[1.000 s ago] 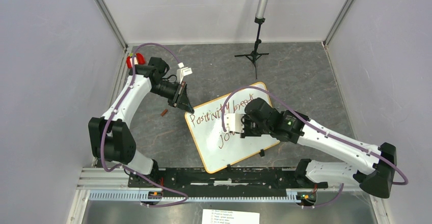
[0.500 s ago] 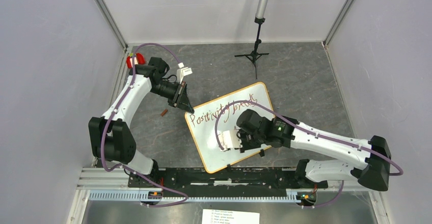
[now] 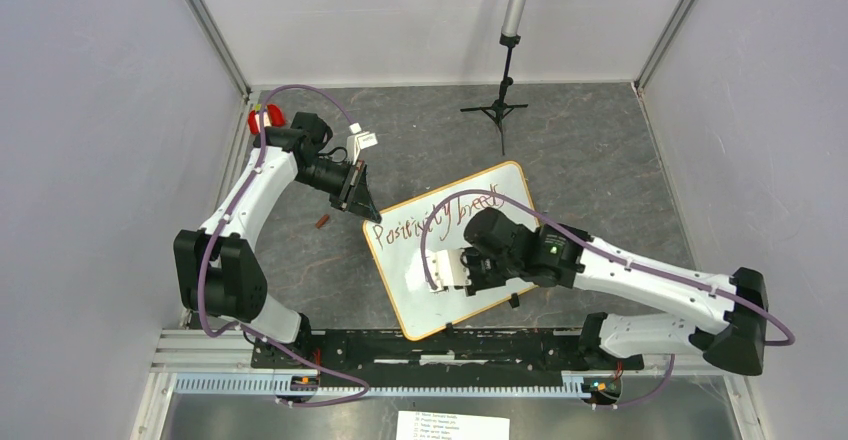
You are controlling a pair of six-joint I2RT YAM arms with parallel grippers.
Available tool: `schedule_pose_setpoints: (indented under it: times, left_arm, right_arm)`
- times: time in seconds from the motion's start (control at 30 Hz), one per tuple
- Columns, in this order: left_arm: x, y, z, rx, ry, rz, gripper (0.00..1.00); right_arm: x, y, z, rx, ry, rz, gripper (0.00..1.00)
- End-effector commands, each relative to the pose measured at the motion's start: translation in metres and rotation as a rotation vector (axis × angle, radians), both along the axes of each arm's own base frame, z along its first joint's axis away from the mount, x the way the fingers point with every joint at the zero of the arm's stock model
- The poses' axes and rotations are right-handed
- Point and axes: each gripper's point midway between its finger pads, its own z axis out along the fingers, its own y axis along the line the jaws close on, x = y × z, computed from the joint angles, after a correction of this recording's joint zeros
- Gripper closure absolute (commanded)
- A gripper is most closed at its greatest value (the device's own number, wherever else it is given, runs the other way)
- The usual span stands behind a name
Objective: Write a sentence on the whiteboard
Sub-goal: Write a sentence on the whiteboard, then pick up the pen cap from the center of the board.
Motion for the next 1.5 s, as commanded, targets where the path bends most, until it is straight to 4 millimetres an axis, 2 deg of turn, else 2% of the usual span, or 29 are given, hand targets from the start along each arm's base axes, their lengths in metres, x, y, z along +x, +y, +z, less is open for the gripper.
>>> schedule_pose_setpoints:
  times: [0.0, 0.23, 0.33, 0.43, 0.63, 0.77, 0.9, 1.03, 1.17, 1.23, 1.37, 1.4, 1.47]
  left_arm:
    - [0.005, 0.0, -0.002, 0.025, -0.013, 0.009, 0.81]
    - [0.004, 0.001, -0.001, 0.028, -0.019, 0.01, 0.81]
    - [0.005, 0.0, -0.002, 0.027, -0.015, 0.01, 0.81]
    - [0.005, 0.0, -0.002, 0.027, -0.013, 0.01, 0.81]
    - [0.005, 0.0, -0.003, 0.028, -0.015, 0.007, 0.81]
    - [0.006, 0.0, -0.002, 0.025, -0.013, 0.007, 0.81]
    - [0.006, -0.001, -0.001, 0.021, -0.016, 0.008, 0.8]
    - [0.006, -0.001, 0.007, 0.01, -0.04, 0.01, 0.69]
    - [0.01, -0.002, 0.039, -0.091, -0.092, 0.037, 0.56]
    - [0.016, 0.004, 0.063, -0.188, -0.106, 0.083, 0.5]
    - [0.044, 0.044, 0.093, -0.248, -0.188, 0.249, 0.4]
    - [0.051, 0.056, 0.093, -0.224, -0.209, 0.294, 0.4]
    - [0.065, 0.086, 0.079, -0.105, -0.234, 0.387, 0.39]
  right_arm:
    - [-0.003, 0.0, 0.03, 0.092, -0.004, 0.042, 1.0]
    - [-0.001, -0.034, 0.001, -0.018, -0.01, 0.035, 1.0]
    - [0.0, -0.037, -0.003, -0.03, -0.016, 0.029, 1.0]
    - [0.01, -0.038, -0.004, -0.045, -0.047, -0.009, 1.0]
    - [0.021, -0.047, -0.022, -0.123, -0.075, -0.075, 1.0]
    - [0.026, -0.053, -0.02, -0.146, -0.103, -0.097, 1.0]
    - [0.023, -0.047, -0.008, -0.109, -0.098, -0.071, 1.0]
    - [0.011, -0.03, 0.017, -0.004, -0.066, 0.009, 1.0]
    - [0.003, -0.017, 0.05, 0.097, -0.045, 0.058, 1.0]
    - [-0.002, -0.011, 0.056, 0.127, -0.003, 0.074, 1.0]
    - [0.0, -0.005, 0.071, 0.188, 0.027, 0.052, 1.0]
    - [0.004, -0.003, 0.078, 0.212, 0.033, 0.032, 1.0]
    - [0.014, 0.002, 0.093, 0.265, 0.034, -0.014, 1.0]
